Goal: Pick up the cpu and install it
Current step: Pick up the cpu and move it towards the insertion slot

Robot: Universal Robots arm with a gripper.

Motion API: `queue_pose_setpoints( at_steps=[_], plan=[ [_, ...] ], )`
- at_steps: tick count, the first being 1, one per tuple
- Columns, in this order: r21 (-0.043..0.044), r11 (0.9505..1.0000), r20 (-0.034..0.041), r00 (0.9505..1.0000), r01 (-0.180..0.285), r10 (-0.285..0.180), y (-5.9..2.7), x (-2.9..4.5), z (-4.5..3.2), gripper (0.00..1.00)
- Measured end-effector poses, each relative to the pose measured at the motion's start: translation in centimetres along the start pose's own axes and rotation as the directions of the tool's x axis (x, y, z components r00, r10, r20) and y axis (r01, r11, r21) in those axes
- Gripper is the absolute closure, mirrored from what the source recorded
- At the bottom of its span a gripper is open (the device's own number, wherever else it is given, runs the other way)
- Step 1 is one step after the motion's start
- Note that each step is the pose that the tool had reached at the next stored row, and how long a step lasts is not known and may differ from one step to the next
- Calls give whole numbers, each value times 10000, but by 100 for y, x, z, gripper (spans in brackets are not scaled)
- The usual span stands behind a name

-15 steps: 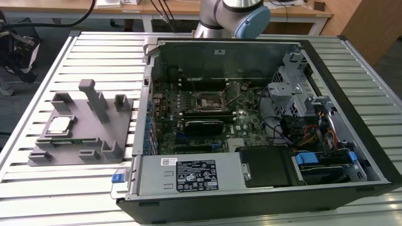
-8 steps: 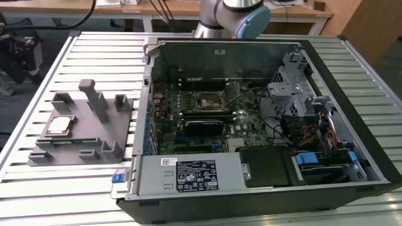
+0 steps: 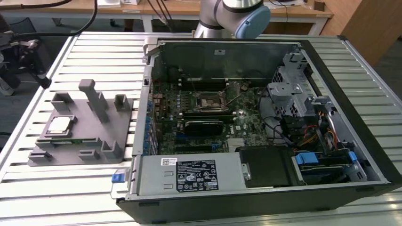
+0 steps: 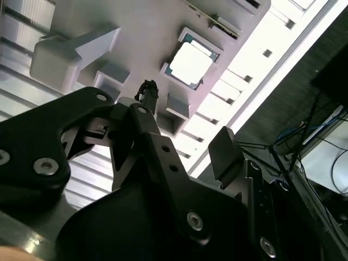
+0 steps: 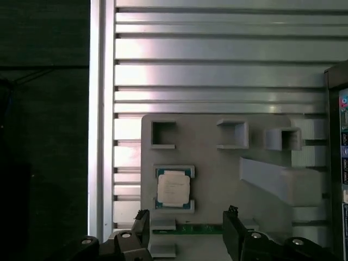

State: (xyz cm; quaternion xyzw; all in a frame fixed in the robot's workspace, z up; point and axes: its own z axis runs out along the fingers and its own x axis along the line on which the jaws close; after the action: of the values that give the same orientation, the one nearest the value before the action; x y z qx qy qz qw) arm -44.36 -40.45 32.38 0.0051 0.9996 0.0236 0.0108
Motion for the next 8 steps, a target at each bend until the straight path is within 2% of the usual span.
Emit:
queue_pose_setpoints(
  at_steps=[8],
  plan=[
    [-3,9999,-6,9999,121,-121,-25,33,140,35]
  ],
)
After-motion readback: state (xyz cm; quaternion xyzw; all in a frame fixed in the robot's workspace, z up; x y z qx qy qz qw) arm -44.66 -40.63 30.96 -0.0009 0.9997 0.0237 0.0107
